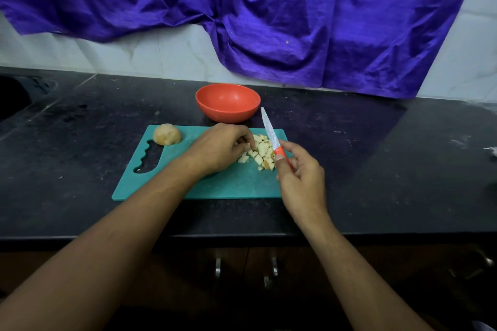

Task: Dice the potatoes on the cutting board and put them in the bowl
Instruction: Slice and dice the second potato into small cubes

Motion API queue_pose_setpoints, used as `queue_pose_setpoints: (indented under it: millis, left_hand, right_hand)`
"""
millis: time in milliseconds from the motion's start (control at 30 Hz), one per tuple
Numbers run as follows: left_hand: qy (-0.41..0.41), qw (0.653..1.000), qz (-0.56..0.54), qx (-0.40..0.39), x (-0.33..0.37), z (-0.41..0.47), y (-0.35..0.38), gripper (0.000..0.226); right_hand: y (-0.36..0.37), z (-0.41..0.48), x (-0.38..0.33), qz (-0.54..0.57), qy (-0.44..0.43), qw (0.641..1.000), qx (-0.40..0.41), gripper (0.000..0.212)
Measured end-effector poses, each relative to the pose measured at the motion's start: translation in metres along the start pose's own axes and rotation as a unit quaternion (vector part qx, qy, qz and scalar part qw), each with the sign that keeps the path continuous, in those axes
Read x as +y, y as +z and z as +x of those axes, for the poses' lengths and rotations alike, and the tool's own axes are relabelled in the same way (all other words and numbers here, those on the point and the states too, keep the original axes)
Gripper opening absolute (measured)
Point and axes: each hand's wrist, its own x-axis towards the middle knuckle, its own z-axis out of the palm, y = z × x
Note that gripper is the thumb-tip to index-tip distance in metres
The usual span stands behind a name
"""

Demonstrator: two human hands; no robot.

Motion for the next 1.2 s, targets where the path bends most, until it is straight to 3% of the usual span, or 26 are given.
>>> queue_pose_setpoints:
  millis: [167, 433, 600, 767, 933, 1067, 1200]
  left_hand:
    - [0.000, 0.996, -0.092, 0.016, -0.001, -0.004, 0.000, 0.023]
    - [-0.018, 0.999, 0.027, -0.040, -0.004, -0.007, -0.007, 0.019]
    - [-0.016, 0.999, 0.045, -0.014, 0.004, -0.004, -0.004, 0.013]
    - [-0.042, 0.996, -0.070, 0.034, 0.003, -0.012, -0.005, 0.028]
    - [-0.074, 0.991, -0.081, 0.073, -0.012, -0.035, -0.028, 0.021]
    - [-0.098, 0.992, -0.073, 0.028, -0.028, -0.055, -0.043, 0.016]
    - [-0.098, 0.994, -0.046, -0.027, -0.032, -0.071, -0.041, 0.033]
  right_hand:
    - [0.000, 0.000, -0.001, -0.001, -0.002, 1.000, -0.001, 0.032]
    - [-0.001, 0.000, -0.002, -0.012, -0.001, 1.000, 0.001, 0.032]
    - [0.000, 0.000, -0.001, -0.008, 0.003, 1.000, 0.000, 0.032]
    - [0.000, 0.000, -0.002, -0.011, 0.004, 1.000, -0.001, 0.032]
    - [0.000, 0.000, -0.004, -0.023, 0.007, 1.000, -0.007, 0.033]
    - [-0.001, 0.000, -0.005, -0.033, 0.011, 0.999, -0.005, 0.034]
    - [0.000, -0.002, -0.007, -0.052, 0.003, 0.999, -0.012, 0.034]
